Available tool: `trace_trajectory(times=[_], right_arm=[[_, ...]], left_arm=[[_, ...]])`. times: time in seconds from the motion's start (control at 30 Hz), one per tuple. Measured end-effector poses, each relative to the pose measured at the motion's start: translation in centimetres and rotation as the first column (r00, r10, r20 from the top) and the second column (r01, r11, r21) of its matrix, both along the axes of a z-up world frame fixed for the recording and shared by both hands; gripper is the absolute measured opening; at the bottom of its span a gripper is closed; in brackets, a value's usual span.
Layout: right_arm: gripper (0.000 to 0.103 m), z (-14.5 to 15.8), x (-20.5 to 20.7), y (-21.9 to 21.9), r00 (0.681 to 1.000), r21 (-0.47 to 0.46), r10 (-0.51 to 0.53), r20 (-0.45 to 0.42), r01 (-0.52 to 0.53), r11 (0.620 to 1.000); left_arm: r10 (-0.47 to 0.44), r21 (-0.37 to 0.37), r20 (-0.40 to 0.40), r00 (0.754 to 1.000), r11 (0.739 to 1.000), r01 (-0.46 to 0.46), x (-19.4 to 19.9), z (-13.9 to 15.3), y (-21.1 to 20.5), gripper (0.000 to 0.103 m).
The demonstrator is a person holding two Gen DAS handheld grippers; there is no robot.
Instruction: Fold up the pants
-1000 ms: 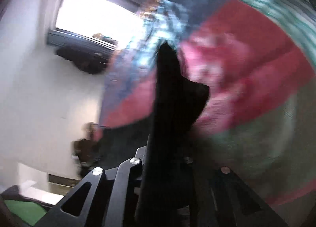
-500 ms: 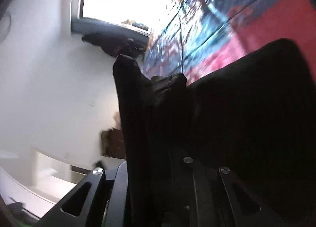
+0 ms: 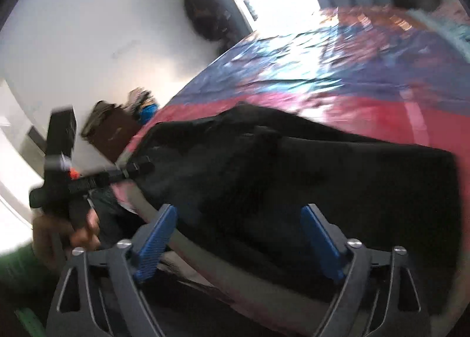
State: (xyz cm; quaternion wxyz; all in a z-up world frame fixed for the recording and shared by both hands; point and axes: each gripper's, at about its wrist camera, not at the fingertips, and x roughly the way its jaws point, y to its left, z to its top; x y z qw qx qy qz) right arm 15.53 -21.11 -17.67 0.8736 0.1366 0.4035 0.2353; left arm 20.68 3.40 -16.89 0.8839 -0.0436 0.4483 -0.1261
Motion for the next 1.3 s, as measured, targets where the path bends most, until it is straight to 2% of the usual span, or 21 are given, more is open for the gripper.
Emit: trace_trajectory(times=[0.03, 0.1, 0.13, 0.2, 0.23, 0.3, 0.33, 0.47, 0.53, 0.6, 0.73, 0.8, 0.83, 0.87, 0.9, 0.97, 1.03, 1.1, 1.13, 1.2, 1.3], right_arm=[[0.088, 0.1, -0.4, -0.7, 1.000, -0.009, -0.020, -0.004, 0.020, 1.000], [0.088, -0.1, -2.5, -3.5, 0.996, -0.026, -0.093, -0.013, 0.092, 0.995], [0.088, -0.1, -2.8, -4.2, 0.993, -0.025, -0.121, -0.011, 0.121, 0.992], [0.088, 0.1, -4.0, -5.9, 0.982, -0.003, -0.191, -0.002, 0.191, 0.982], [0.088, 0.4, -3.7, -6.7, 0.978, 0.009, -0.210, -0.003, 0.210, 0.978], [0.088, 0.4, -4.1, -7.7, 0.967, 0.030, -0.253, -0.006, 0.253, 0.967], [0.088, 0.3, -4.2, -8.0, 0.964, 0.033, -0.264, -0.005, 0.264, 0.964], [0.088, 1.4, -4.7, -9.6, 0.952, 0.017, -0.305, 0.017, 0.305, 0.952], [0.088, 1.9, -4.3, -10.5, 0.946, 0.005, -0.322, 0.033, 0.322, 0.947], [0.088, 2.2, -3.0, -11.4, 0.949, 0.007, -0.314, 0.030, 0.314, 0.949], [0.088, -0.6, 1.7, -11.0, 0.970, 0.021, -0.224, -0.093, 0.226, 0.974], [0.089, -4.2, 3.9, -10.3, 0.959, 0.024, -0.159, -0.233, 0.169, 0.985], [0.088, -4.8, 4.3, -10.1, 0.957, -0.003, -0.155, -0.246, 0.159, 0.987], [0.087, -4.0, 4.6, -10.1, 0.965, -0.022, -0.141, -0.219, 0.140, 0.990], [0.087, -3.2, 5.0, -10.2, 0.964, -0.027, -0.132, -0.229, 0.130, 0.991], [0.087, -1.1, 5.7, -11.1, 0.965, 0.022, -0.130, -0.226, 0.139, 0.990], [0.087, 1.1, 6.9, -12.3, 0.972, 0.085, -0.136, -0.193, 0.155, 0.984], [0.087, 2.0, 9.3, -13.3, 0.970, 0.137, -0.129, -0.208, 0.160, 0.978], [0.087, 1.4, 10.9, -13.8, 0.962, 0.178, -0.118, -0.245, 0.164, 0.970], [0.087, -0.6, 13.4, -14.2, 0.938, 0.200, -0.114, -0.326, 0.187, 0.962], [0.081, -4.9, 15.1, -14.5, 0.886, 0.142, -0.184, -0.427, 0.266, 0.954]], left_arm=[[-0.051, -0.002, 0.008, 0.999, 0.999, 0.051, 0.0, 0.3, -1.3, 0.096], [-0.154, 0.003, 0.000, 0.988, 0.988, 0.154, 0.7, 0.3, -4.5, 0.083], [-0.196, 0.022, -0.016, 0.981, 0.980, 0.196, 1.2, -0.2, -6.2, 0.075], [-0.225, 0.084, -0.057, 0.973, 0.970, 0.229, 2.5, -1.8, -8.8, 0.069], [-0.223, 0.106, -0.085, 0.971, 0.967, 0.232, 3.0, -2.6, -9.6, 0.060], [-0.205, 0.134, -0.157, 0.966, 0.965, 0.227, 4.2, -4.7, -10.6, 0.022], [-0.180, 0.152, -0.187, 0.966, 0.966, 0.210, 4.6, -5.7, -10.7, 0.010], [-0.127, 0.144, -0.153, 0.980, 0.978, 0.149, 3.8, -4.7, -9.4, 0.004], [-0.110, 0.146, -0.138, 0.984, 0.981, 0.130, 3.5, -4.4, -7.9, 0.004], [-0.112, 0.151, -0.163, 0.980, 0.979, 0.137, 3.7, -5.2, -7.5, 0.005], [-0.112, 0.161, -0.172, 0.979, 0.977, 0.140, 3.7, -6.0, -8.2, 0.017], [-0.118, 0.156, -0.175, 0.977, 0.977, 0.146, 3.5, -5.6, -8.1, 0.040], [-0.110, 0.174, -0.166, 0.980, 0.975, 0.139, 3.7, -5.3, -7.9, 0.061], [-0.092, 0.204, -0.134, 0.987, 0.972, 0.119, 3.5, -4.5, -7.6, 0.070], [-0.086, 0.215, -0.101, 0.991, 0.971, 0.106, 3.2, -3.7, -7.3, 0.072], [-0.088, 0.201, -0.027, 0.996, 0.975, 0.091, 2.7, -1.6, -6.5, 0.078], [-0.104, 0.161, 0.020, 0.994, 0.982, 0.100, 2.7, -0.4, -6.6, 0.079], [-0.161, 0.105, 0.033, 0.986, 0.982, 0.156, 3.3, 0.0, -7.7, 0.079], [-0.180, 0.094, 0.021, 0.983, 0.980, 0.178, 3.6, -0.3, -8.3, 0.079], [-0.214, 0.079, -0.019, 0.977, 0.973, 0.215, 4.3, -1.7, -9.4, 0.079], [-0.192, 0.135, -0.130, 0.973, 0.968, 0.210, 5.4, -5.5, -9.9, 0.078]])
